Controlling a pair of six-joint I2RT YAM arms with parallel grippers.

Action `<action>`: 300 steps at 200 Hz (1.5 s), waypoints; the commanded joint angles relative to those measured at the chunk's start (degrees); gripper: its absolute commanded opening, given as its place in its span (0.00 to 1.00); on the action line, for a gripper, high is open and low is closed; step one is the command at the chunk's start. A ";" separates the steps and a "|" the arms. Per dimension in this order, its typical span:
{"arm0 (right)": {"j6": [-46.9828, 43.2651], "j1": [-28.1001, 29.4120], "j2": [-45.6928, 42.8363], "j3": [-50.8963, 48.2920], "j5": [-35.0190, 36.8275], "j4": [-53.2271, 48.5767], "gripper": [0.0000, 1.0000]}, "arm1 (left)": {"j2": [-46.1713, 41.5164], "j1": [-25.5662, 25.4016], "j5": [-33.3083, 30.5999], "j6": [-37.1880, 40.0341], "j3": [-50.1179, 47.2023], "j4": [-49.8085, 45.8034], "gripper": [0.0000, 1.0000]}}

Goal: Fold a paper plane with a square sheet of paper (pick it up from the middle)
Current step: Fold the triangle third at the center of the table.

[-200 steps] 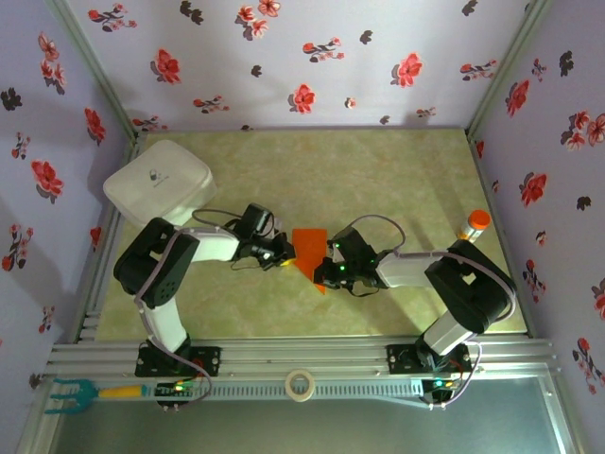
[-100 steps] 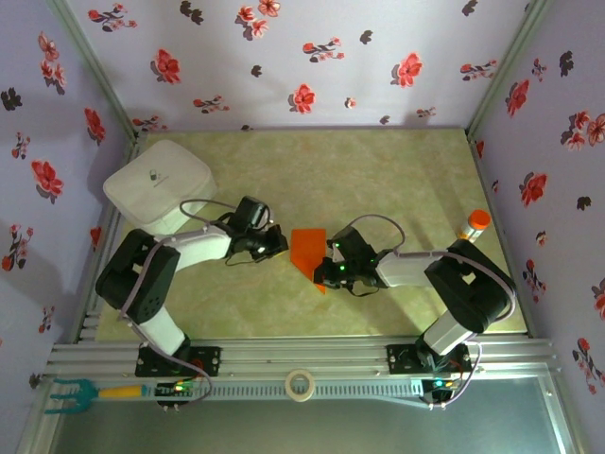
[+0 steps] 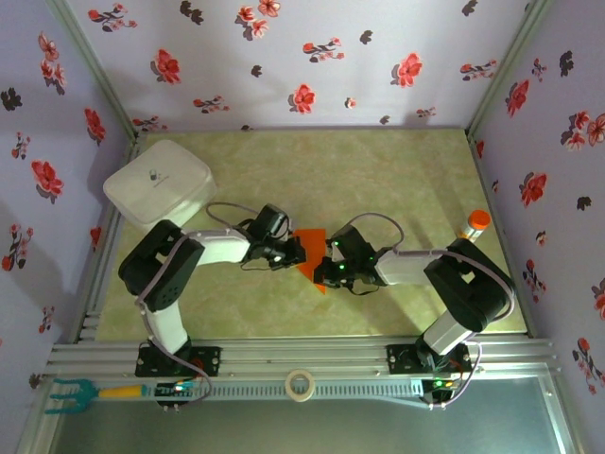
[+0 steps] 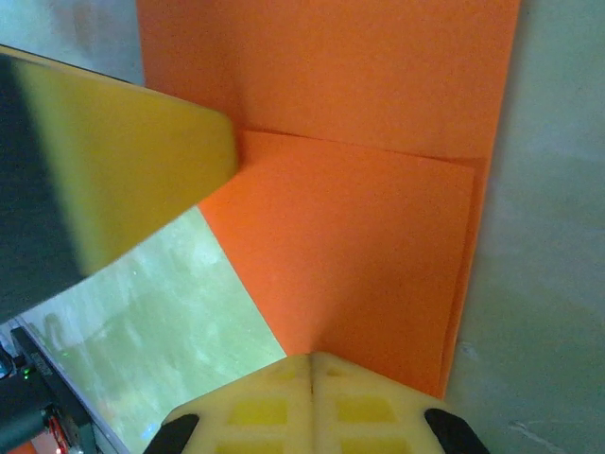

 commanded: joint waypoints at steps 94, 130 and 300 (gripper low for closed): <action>-0.40 -0.23 7.16 7.47 -3.45 -3.80 0.05 | 2.52 1.18 -3.14 3.02 0.54 -6.15 0.00; -1.72 -0.32 6.00 4.82 -2.93 -5.59 0.06 | 2.58 1.29 -3.30 3.13 0.56 -6.42 0.00; 0.89 -0.93 -10.86 -6.01 1.11 -10.95 0.08 | 2.12 1.49 -3.13 2.59 0.54 -6.81 0.00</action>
